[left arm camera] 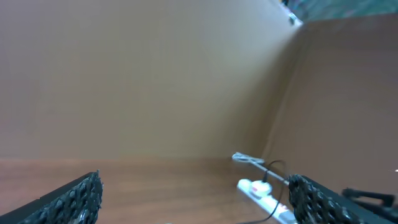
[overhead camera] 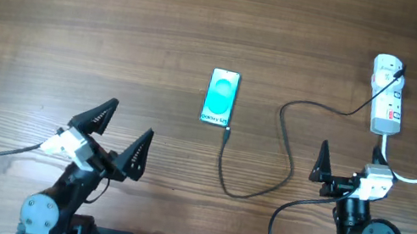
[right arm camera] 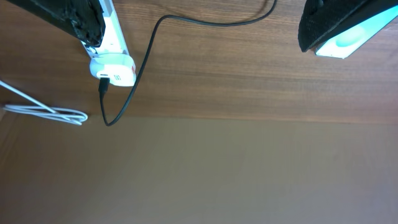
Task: Plug charger to phone and switch on socket
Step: 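Move the left gripper over the Galaxy S25 phone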
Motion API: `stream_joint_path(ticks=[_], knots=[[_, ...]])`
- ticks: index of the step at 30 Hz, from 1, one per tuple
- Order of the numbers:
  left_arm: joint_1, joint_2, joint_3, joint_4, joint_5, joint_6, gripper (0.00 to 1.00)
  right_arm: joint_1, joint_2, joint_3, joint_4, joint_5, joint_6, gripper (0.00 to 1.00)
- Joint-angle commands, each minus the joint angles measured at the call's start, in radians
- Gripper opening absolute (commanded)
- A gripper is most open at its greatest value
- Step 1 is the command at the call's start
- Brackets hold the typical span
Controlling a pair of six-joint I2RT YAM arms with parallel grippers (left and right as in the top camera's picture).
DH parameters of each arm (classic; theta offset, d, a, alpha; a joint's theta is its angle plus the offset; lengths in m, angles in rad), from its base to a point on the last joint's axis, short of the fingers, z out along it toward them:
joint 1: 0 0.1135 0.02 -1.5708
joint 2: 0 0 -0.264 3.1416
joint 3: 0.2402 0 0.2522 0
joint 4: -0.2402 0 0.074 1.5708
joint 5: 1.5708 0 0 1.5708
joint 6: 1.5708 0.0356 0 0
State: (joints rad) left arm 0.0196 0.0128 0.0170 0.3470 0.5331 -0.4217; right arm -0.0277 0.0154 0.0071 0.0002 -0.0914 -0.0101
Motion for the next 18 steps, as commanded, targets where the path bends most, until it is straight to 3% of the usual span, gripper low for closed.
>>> stream_joint_path(ticks=[1, 5, 7, 9, 12, 14, 16, 18], knots=[[-0.005, 0.004, 0.105, 0.002, -0.034, -0.027, 1.00, 0.004, -0.012, -0.002, 0.002, 0.016, -0.014, 1.00], [-0.005, 0.112, 0.294, -0.111, -0.052, 0.021, 1.00, 0.004, -0.012, -0.002, 0.002, 0.016, -0.014, 1.00], [-0.005, 0.237, 0.471, -0.359, -0.052, 0.025, 1.00, 0.004, -0.012, -0.002, 0.002, 0.016, -0.014, 1.00], [-0.005, 0.451, 0.702, -0.708, -0.051, 0.071, 1.00, 0.004, -0.012, -0.002, 0.002, 0.016, -0.014, 1.00], [-0.005, 0.672, 0.927, -1.014, -0.016, 0.108, 1.00, 0.004, -0.012, -0.002, 0.002, 0.016, -0.014, 1.00], [-0.005, 0.810, 1.039, -1.108, 0.079, 0.089, 1.00, 0.004, -0.012, -0.002, 0.001, 0.016, -0.014, 1.00], [-0.005, 0.894, 1.066, -1.101, 0.237, 0.078, 1.00, 0.004, -0.012, -0.002, 0.002, 0.016, -0.014, 1.00], [-0.007, 0.946, 1.068, -1.098, 0.276, 0.078, 1.00, 0.004, -0.012, -0.002, 0.002, 0.016, -0.014, 1.00]])
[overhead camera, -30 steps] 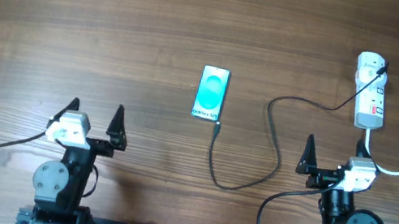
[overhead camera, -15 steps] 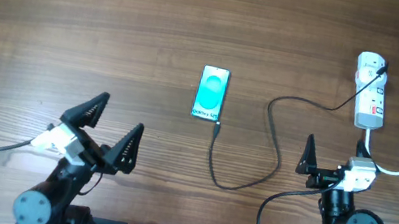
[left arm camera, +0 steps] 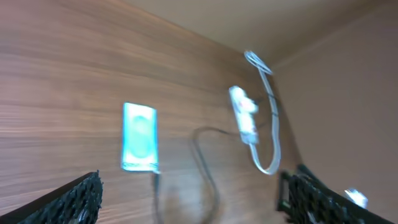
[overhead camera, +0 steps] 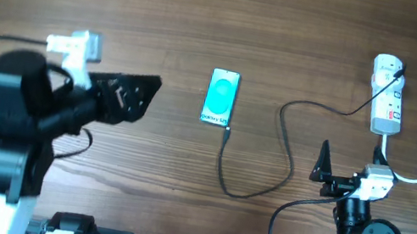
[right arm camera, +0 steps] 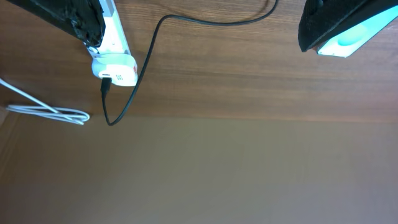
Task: Plug charger to phone and switch on socket
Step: 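Move the left gripper over the Galaxy S25 phone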
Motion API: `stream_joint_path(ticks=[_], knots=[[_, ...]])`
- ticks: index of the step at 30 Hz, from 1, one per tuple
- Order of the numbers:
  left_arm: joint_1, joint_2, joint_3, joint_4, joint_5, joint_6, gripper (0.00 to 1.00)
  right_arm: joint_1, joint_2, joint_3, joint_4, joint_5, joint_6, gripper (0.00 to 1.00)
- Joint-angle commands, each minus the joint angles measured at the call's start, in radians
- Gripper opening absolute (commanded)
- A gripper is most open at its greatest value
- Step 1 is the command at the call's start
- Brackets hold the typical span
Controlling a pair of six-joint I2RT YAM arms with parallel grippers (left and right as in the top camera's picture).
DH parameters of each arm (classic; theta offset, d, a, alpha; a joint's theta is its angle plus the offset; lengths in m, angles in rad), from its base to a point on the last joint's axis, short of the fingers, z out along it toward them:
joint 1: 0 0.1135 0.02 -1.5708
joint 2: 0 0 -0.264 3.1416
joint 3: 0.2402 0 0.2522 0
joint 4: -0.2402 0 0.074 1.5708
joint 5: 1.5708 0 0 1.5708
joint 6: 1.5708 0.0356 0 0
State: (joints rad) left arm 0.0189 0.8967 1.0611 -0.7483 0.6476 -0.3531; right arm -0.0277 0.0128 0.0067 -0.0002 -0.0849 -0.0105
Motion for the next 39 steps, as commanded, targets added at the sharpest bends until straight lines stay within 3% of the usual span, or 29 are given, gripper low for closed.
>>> stream_joint_path(ticks=[1, 7, 14, 17, 22, 30, 35, 39], knots=[[-0.014, 0.080, 0.024, -0.018, 0.137, 0.009, 1.00, 0.004, -0.009, -0.002, 0.002, 0.010, -0.013, 1.00], [-0.200, 0.209, 0.131, -0.260, -0.263, 0.008, 0.99, 0.004, -0.009, -0.002, 0.002, 0.010, -0.014, 1.00], [-0.365, 0.657, 0.589, -0.665, -0.513, 0.005, 1.00, 0.004, -0.009, -0.002, 0.002, 0.010, -0.014, 1.00], [-0.433, 0.843, 0.684, -0.676, -0.482, 0.005, 1.00, 0.004, -0.009, -0.002, 0.002, 0.010, -0.014, 1.00], [-0.484, 0.934, 0.681, -0.627, -0.481, 0.005, 1.00, 0.004, -0.009, -0.002, 0.002, 0.010, -0.014, 1.00], [-0.550, 0.944, 0.671, -0.610, -0.481, -0.060, 1.00, 0.004, -0.009, -0.001, 0.002, 0.010, -0.014, 1.00], [-0.551, 0.945, 0.673, -0.660, -0.483, -0.074, 1.00, 0.004, -0.009, -0.001, 0.002, 0.010, -0.014, 1.00], [-0.551, 0.953, 0.773, -0.736, -0.519, -0.074, 0.99, 0.004, -0.009, -0.002, 0.002, 0.010, -0.013, 1.00]])
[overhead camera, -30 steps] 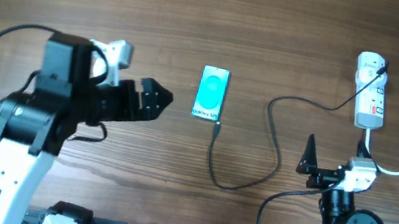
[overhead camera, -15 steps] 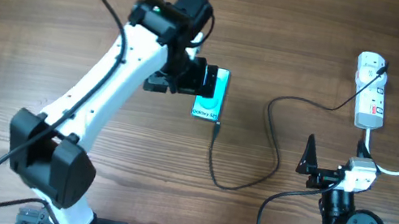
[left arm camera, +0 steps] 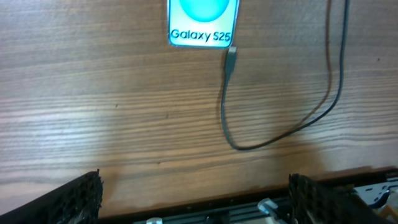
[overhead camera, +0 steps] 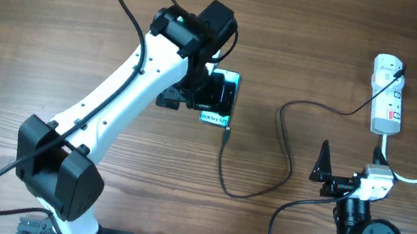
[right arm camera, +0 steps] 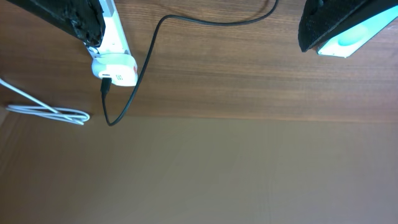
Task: Plug charger to phone and switch on socket
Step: 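Move the left gripper over the Galaxy S25 phone, then lower the left gripper and grasp the phone by its top edge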
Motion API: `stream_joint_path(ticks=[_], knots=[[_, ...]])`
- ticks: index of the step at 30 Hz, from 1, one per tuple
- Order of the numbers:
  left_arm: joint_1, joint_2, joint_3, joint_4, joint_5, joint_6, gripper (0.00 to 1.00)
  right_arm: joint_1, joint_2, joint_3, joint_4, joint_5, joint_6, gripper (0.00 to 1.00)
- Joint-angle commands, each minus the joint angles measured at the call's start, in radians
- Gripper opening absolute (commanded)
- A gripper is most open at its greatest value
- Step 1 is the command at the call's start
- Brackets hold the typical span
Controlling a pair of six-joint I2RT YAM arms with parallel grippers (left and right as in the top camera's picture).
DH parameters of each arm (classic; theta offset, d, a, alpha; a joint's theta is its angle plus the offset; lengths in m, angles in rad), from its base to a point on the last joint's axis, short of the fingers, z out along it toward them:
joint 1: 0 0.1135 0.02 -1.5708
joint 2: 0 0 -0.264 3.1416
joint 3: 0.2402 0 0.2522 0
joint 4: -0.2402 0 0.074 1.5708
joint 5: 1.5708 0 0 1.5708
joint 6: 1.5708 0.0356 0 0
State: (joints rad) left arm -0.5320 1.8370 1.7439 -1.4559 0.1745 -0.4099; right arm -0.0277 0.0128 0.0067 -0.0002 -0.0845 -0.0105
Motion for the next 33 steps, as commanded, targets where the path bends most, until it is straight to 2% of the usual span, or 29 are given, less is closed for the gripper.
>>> stream_joint_path(ticks=[1, 4, 9, 19, 33], knots=[[0.002, 0.016, 0.118, -0.042, -0.059, -0.017, 0.99, 0.004, -0.009, -0.001, 0.002, 0.010, -0.014, 1.00], [0.021, 0.027, 0.215, -0.089, -0.071, -0.017, 0.99, 0.004, -0.009, -0.002, 0.002, 0.010, -0.014, 1.00], [0.031, 0.065, 0.218, -0.073, -0.106, -0.014, 1.00, 0.004, -0.009, -0.002, 0.002, 0.010, -0.013, 1.00], [0.027, 0.268, 0.218, 0.084, -0.063, -0.021, 1.00, 0.004, -0.009, -0.002, 0.002, 0.010, -0.014, 1.00], [0.023, 0.424, 0.218, 0.238, -0.064, -0.029, 1.00, 0.004, -0.009, -0.002, 0.002, 0.010, -0.014, 1.00]])
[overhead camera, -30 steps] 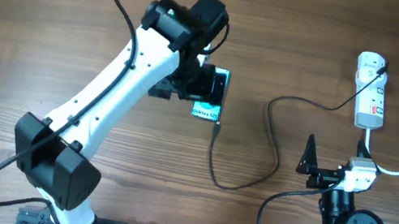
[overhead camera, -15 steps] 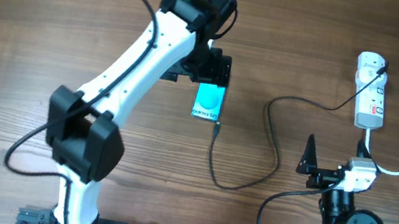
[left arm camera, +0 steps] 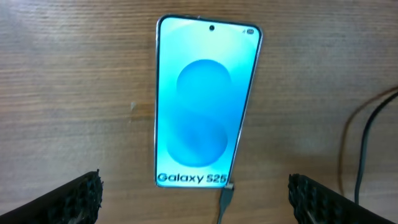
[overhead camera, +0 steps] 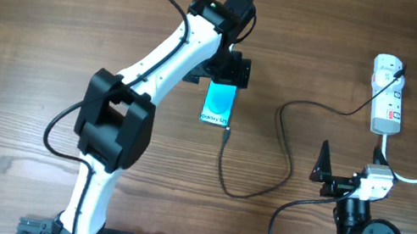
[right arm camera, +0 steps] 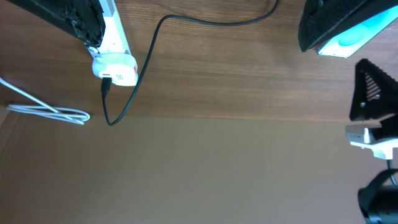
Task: Plug charger to phone and switch on socket
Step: 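Lower the left gripper and grasp the phone by its top edge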
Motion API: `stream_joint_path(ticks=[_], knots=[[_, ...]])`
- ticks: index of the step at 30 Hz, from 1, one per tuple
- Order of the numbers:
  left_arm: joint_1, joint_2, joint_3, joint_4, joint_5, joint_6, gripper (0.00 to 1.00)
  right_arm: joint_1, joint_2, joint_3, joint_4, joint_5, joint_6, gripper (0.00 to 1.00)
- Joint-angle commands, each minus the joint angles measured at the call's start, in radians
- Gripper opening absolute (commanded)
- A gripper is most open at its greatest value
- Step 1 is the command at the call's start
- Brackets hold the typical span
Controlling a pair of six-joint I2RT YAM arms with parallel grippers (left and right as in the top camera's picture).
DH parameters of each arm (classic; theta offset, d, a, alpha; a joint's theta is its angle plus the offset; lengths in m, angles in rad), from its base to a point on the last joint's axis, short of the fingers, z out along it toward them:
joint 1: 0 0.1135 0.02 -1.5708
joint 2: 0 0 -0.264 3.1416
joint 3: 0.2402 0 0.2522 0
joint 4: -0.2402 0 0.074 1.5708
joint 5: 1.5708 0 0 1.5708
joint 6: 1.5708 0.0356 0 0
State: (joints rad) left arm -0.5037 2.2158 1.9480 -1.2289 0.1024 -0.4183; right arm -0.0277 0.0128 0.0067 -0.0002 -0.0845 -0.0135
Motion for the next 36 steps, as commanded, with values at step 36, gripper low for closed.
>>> stream_joint_path(ticks=[36], knots=[[-0.034, 0.189, 0.000, 0.084, -0.042, -0.035, 1.00, 0.004, -0.009, -0.001, 0.002, 0.010, -0.011, 1.00]])
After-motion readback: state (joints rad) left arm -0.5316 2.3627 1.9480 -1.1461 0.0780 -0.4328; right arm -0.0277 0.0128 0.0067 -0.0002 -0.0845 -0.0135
